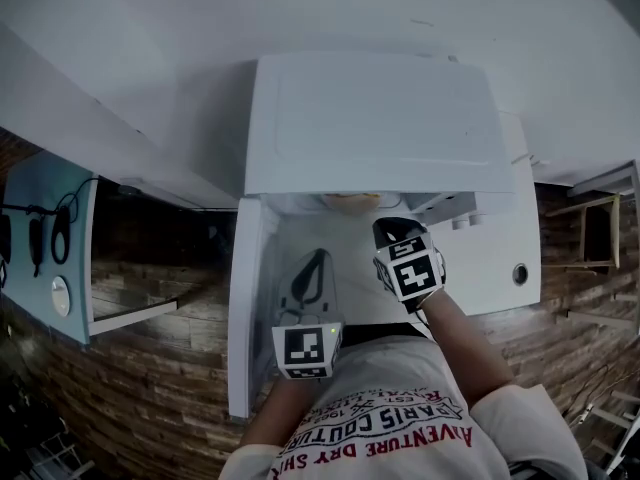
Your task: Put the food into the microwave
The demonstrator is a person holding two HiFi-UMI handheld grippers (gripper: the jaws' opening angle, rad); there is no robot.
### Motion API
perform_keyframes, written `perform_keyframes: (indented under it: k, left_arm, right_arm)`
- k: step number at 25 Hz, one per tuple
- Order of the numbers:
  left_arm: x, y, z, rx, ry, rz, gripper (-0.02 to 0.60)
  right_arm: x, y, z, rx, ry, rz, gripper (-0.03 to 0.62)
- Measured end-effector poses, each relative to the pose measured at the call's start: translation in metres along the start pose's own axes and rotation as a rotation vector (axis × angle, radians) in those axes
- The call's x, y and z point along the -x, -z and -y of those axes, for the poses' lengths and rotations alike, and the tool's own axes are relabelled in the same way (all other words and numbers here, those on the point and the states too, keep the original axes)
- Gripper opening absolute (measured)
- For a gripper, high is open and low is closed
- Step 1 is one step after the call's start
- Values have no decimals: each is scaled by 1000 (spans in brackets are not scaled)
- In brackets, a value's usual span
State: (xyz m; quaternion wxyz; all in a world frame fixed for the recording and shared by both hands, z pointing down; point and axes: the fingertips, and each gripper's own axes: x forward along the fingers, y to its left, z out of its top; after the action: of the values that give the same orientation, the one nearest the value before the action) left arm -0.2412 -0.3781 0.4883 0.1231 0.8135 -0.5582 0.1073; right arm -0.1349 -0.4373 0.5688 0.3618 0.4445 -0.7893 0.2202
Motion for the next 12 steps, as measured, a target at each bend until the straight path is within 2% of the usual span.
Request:
perform_keyframes:
  k: [12]
  left_arm:
    - [22,-48,42,-98,77,122,9]
  right_arm:
    - [130,-36,-24,-22,-7,479,12]
